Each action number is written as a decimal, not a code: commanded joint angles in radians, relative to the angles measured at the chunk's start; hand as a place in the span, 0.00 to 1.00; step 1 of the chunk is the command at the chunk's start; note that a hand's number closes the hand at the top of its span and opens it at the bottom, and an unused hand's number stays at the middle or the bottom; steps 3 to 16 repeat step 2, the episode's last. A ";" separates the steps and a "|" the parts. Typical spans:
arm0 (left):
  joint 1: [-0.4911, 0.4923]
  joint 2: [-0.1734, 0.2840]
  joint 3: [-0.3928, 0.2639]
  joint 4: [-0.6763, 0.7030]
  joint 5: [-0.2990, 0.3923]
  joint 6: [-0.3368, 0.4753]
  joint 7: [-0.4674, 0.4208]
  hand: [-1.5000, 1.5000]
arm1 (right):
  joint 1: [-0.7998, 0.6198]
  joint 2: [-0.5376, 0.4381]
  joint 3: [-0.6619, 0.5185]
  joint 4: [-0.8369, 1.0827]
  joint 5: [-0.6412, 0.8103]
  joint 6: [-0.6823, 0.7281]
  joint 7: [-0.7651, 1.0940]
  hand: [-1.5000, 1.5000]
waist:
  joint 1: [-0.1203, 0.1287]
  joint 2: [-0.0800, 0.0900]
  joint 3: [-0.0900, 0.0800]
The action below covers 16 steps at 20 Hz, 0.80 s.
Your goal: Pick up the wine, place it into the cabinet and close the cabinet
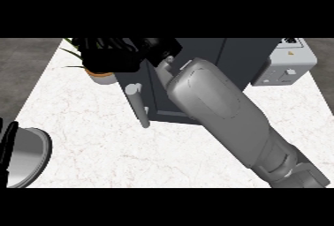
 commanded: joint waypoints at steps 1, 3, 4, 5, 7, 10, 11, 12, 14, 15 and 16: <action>-0.001 0.006 0.017 -0.008 0.015 -0.006 0.025 0.00 | -0.031 -0.063 -0.090 0.155 0.017 -0.028 0.001 1.00 | 0.001 0.045 0.006; 0.015 -0.014 -0.002 -0.001 -0.005 -0.015 -0.005 0.00 | 0.042 -0.084 -0.070 0.147 0.028 -0.004 -0.059 1.00 | -0.001 0.046 0.006; 0.015 -0.014 -0.002 -0.001 -0.005 -0.015 -0.005 0.00 | 0.042 -0.084 -0.070 0.147 0.028 -0.004 -0.059 1.00 | -0.001 0.046 0.006; 0.015 -0.014 -0.002 -0.001 -0.005 -0.015 -0.005 0.00 | 0.042 -0.084 -0.070 0.147 0.028 -0.004 -0.059 1.00 | -0.001 0.046 0.006; 0.015 -0.014 -0.002 -0.001 -0.005 -0.015 -0.005 0.00 | 0.042 -0.084 -0.070 0.147 0.028 -0.004 -0.059 1.00 | -0.001 0.046 0.006; 0.015 -0.014 -0.002 -0.001 -0.005 -0.015 -0.005 0.00 | 0.042 -0.084 -0.070 0.147 0.028 -0.004 -0.059 1.00 | -0.001 0.046 0.006; 0.015 -0.014 -0.002 -0.001 -0.005 -0.015 -0.005 0.00 | 0.042 -0.084 -0.070 0.147 0.028 -0.004 -0.059 1.00 | -0.001 0.046 0.006; 0.015 -0.014 -0.002 -0.001 -0.005 -0.015 -0.005 0.00 | 0.042 -0.084 -0.070 0.147 0.028 -0.004 -0.059 1.00 | -0.001 0.046 0.006; 0.015 -0.014 -0.002 -0.001 -0.005 -0.015 -0.005 0.00 | 0.042 -0.084 -0.070 0.147 0.028 -0.004 -0.059 1.00 | -0.001 0.046 0.006; 0.015 -0.014 -0.002 -0.001 -0.005 -0.015 -0.005 0.00 | 0.042 -0.084 -0.070 0.147 0.028 -0.004 -0.059 1.00 | -0.001 0.046 0.006; 0.015 -0.014 -0.002 -0.001 -0.005 -0.015 -0.005 0.00 | 0.042 -0.084 -0.070 0.147 0.028 -0.004 -0.059 1.00 | -0.001 0.046 0.006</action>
